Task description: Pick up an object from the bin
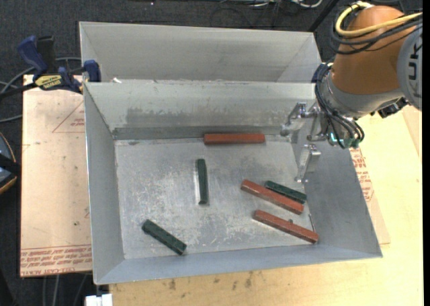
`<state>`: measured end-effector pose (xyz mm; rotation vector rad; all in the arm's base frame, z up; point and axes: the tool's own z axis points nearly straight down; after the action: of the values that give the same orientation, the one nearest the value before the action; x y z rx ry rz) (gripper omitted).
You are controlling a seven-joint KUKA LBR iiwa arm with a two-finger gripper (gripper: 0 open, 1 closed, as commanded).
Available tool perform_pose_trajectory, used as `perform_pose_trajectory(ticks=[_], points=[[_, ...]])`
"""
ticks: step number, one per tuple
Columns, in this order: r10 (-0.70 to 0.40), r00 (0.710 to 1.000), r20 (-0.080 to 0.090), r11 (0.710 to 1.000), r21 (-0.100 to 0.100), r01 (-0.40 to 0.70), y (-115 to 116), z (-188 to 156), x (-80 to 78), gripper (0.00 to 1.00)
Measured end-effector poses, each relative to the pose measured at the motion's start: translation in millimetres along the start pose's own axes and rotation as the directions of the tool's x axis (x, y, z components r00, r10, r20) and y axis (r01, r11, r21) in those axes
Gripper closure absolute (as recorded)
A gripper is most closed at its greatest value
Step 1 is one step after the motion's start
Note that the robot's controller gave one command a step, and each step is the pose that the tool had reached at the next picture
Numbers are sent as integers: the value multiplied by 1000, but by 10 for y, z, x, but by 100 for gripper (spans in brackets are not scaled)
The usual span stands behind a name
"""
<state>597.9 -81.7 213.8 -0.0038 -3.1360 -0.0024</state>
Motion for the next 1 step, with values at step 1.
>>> perform_pose_trajectory(ticks=[1], points=[[-2,1000,7,1000,1,2,4,-43,-16,0]])
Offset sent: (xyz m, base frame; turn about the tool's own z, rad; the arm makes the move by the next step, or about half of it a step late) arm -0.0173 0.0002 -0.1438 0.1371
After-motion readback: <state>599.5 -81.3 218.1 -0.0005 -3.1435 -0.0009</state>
